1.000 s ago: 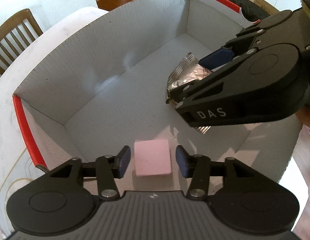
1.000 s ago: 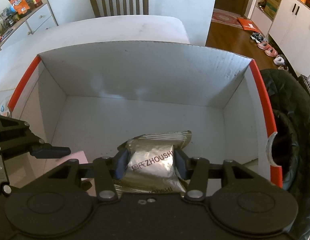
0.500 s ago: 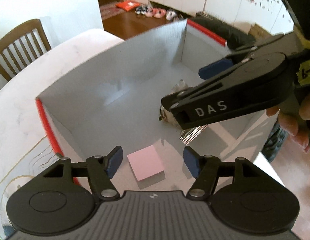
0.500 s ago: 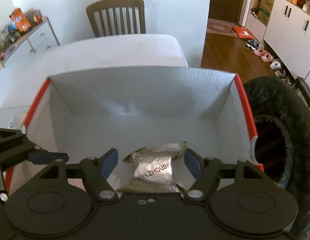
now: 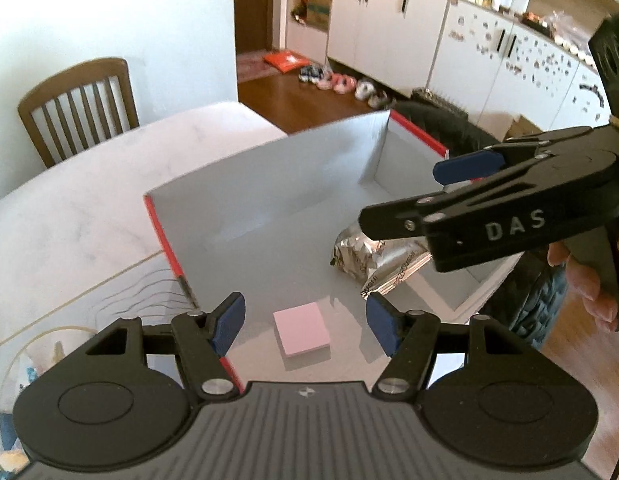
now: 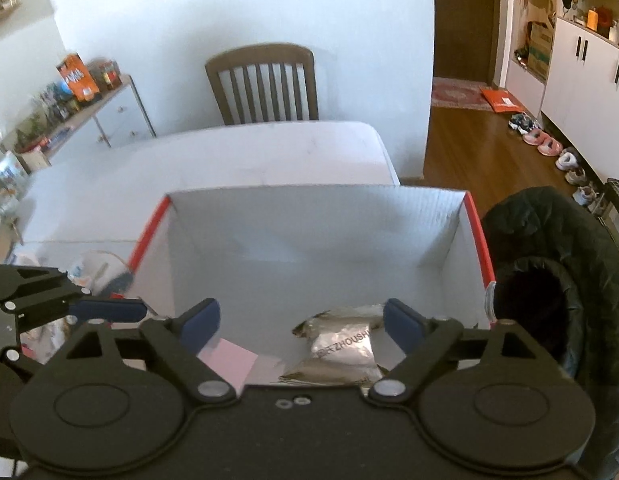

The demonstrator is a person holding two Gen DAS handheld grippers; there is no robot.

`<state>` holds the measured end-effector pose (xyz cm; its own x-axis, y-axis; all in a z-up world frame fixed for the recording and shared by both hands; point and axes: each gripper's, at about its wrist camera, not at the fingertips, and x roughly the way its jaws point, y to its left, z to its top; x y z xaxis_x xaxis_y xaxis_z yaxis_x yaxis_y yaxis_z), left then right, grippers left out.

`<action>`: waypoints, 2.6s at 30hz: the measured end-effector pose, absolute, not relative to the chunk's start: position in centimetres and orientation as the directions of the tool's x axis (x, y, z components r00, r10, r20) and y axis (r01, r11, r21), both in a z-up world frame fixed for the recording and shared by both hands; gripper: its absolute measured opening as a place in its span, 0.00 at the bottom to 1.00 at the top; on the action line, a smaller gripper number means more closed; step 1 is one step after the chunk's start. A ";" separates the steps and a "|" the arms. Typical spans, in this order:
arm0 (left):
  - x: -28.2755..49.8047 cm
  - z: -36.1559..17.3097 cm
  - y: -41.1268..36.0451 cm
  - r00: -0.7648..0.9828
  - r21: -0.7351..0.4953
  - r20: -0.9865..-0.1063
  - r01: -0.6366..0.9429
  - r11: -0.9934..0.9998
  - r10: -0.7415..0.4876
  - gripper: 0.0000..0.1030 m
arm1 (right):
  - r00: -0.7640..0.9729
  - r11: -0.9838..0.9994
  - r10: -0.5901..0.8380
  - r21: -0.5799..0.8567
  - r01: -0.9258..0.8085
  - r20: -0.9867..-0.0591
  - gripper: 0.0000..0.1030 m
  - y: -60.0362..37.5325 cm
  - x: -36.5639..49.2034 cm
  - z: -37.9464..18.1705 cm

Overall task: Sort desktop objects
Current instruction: 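Open right tool to drop packet while left tool releases pink pad in box, then withdraw both tools from the box back toward the lazy susan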

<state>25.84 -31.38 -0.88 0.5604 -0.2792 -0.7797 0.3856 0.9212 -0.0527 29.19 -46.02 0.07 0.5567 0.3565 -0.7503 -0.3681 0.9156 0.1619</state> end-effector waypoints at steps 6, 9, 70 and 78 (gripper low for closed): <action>23.8 0.4 -29.9 0.598 -0.053 -0.749 0.376 0.925 -0.286 0.65 | 0.591 0.904 0.383 0.156 -0.398 -0.709 0.92 -45.4 27.3 1.7; 22.7 1.0 -28.8 0.610 -0.070 -0.734 0.369 0.927 -0.299 0.66 | 0.603 0.901 0.400 0.178 -0.395 -0.690 0.93 -45.2 26.4 2.3; 6.4 -5.4 0.5 0.659 -0.066 -0.742 0.119 0.991 -0.128 1.00 | 0.564 0.879 0.412 0.150 -0.452 -0.715 0.99 -21.4 10.4 -0.5; 7.0 -6.6 1.0 0.660 -0.031 -0.744 0.121 0.992 -0.104 1.00 | 0.528 0.874 0.412 0.159 -0.459 -0.742 0.99 -19.3 8.9 -2.2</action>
<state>7.00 1.00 -6.61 0.6597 -0.1039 -0.7443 0.1211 0.9921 -0.0311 8.92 -19.25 -2.18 0.5282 0.4124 -0.7423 -0.4589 0.8741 0.1590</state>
